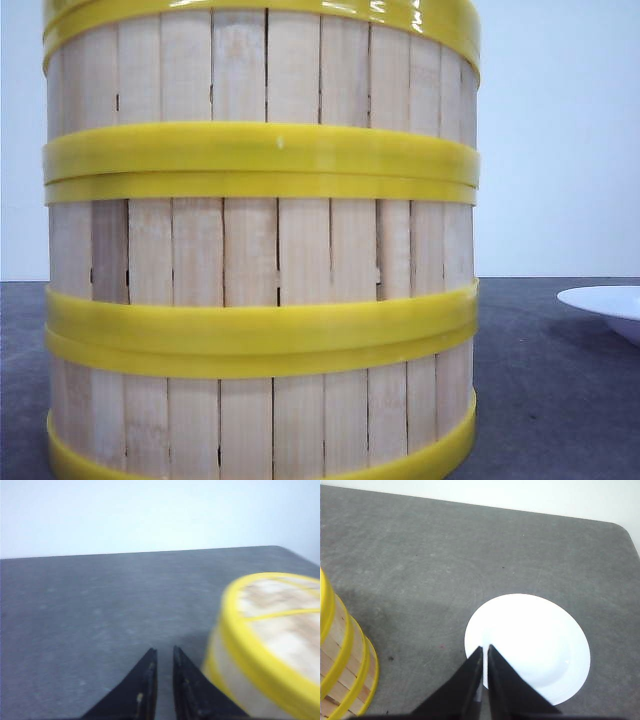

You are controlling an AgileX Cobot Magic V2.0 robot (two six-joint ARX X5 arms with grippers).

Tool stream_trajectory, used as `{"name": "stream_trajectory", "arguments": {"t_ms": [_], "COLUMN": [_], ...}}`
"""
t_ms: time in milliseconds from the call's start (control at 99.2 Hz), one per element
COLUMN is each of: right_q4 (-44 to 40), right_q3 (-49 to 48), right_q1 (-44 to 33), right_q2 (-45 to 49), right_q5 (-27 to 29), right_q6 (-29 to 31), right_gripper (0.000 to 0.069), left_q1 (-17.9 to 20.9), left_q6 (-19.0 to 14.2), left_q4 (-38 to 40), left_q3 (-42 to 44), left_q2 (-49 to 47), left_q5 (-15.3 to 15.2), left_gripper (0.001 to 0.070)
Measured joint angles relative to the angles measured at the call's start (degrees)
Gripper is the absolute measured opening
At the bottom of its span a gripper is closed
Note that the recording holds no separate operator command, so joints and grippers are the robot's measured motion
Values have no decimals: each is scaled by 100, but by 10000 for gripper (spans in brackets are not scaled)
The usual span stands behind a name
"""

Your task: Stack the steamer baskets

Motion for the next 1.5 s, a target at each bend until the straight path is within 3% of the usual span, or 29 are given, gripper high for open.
{"name": "stream_trajectory", "arguments": {"t_ms": [202, 363, 585, 766, 1503], "right_q4": [2, 2, 0, 2, -2], "right_q3": [0, 0, 0, 0, 0], "right_q1": [0, 0, 0, 0, 2], "right_q2": [0, 0, 0, 0, 0], "right_q5": [0, 0, 0, 0, 0], "right_q6": [0, 2, 0, 0, 2], "right_gripper": [9, 9, 9, 9, 9], "left_q1": [802, 1099, 1123, 1130, 1154], "left_q6": [-50, -72, -85, -87, -87], "left_q4": [1211, 1659, 1674, 1698, 1834], "left_q3": [-1279, -1965, -2509, -2826, -2955], "left_q2": [0, -127, -621, -1016, -1193], "left_q5": [-13, -162, -743, -1025, -1043], "left_gripper": [31, 31, 31, 31, 31]}}
